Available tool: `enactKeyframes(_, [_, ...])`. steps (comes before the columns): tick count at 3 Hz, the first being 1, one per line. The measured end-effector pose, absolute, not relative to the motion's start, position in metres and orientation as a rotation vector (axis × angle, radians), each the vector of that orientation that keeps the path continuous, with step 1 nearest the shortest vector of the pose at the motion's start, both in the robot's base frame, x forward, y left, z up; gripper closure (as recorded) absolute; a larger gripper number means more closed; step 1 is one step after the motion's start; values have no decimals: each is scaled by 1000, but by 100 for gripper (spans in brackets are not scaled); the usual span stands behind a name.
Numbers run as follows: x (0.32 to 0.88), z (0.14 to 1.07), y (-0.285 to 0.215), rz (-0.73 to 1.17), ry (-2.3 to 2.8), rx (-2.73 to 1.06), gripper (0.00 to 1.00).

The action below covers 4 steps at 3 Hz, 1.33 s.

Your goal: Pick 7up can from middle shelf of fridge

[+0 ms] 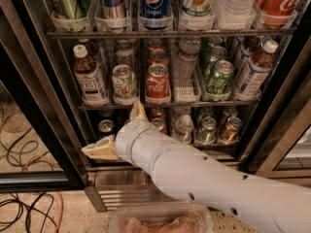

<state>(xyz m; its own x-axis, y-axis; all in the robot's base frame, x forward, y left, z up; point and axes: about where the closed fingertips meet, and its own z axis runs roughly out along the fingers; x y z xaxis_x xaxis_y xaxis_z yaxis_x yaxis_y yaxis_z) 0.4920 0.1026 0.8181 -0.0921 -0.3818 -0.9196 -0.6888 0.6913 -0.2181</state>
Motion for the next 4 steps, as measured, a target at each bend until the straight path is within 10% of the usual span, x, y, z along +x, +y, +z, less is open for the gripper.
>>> enactKeyframes(4, [522, 821, 94, 243, 1671, -984, 0])
